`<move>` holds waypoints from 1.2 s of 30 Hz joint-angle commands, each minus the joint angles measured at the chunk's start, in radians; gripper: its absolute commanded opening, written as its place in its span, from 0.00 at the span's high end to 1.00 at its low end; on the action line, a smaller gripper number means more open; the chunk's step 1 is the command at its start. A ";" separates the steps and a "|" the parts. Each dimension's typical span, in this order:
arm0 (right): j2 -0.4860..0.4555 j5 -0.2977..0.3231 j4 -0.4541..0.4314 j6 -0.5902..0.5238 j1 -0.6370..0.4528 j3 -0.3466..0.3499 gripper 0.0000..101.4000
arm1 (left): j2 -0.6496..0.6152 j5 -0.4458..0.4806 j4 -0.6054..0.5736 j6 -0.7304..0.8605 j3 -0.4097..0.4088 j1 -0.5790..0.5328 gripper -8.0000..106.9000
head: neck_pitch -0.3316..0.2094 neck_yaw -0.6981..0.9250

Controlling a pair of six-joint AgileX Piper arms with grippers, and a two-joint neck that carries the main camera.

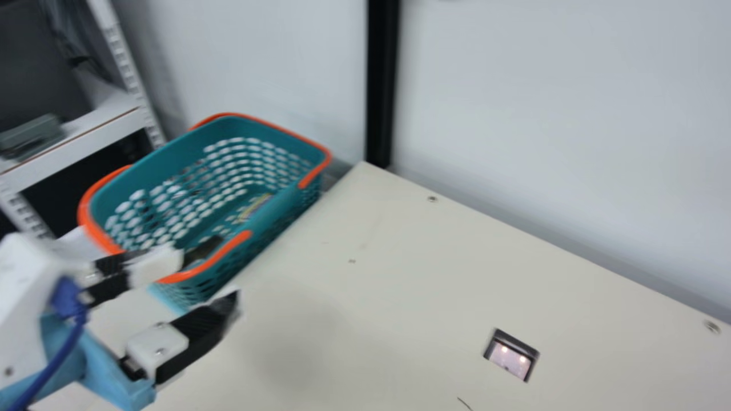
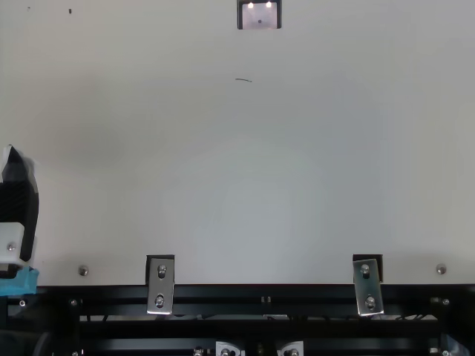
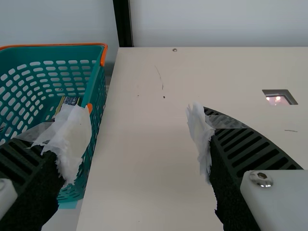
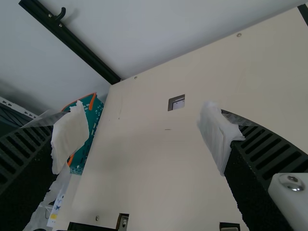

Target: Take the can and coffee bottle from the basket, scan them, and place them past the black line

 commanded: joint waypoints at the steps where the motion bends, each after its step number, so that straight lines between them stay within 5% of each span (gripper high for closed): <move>1: 0.000 0.000 0.000 0.000 0.000 0.000 0.00 | 0.000 0.000 0.000 0.000 0.000 0.000 0.15 | -0.028 0.070; 19: 0.000 0.000 0.000 0.000 0.000 0.000 0.00 | 0.020 -0.002 -0.003 -0.010 -0.017 0.014 0.15 | -0.031 0.132; 24: 0.000 0.000 0.000 0.000 0.000 0.000 0.00 | 0.151 -0.009 -0.015 -0.077 -0.130 0.060 0.15 | -0.031 0.132; 36: 0.000 0.000 0.000 0.000 0.000 0.000 0.00 | 0.629 0.038 0.012 -0.113 -0.547 0.262 0.15 | -0.031 0.132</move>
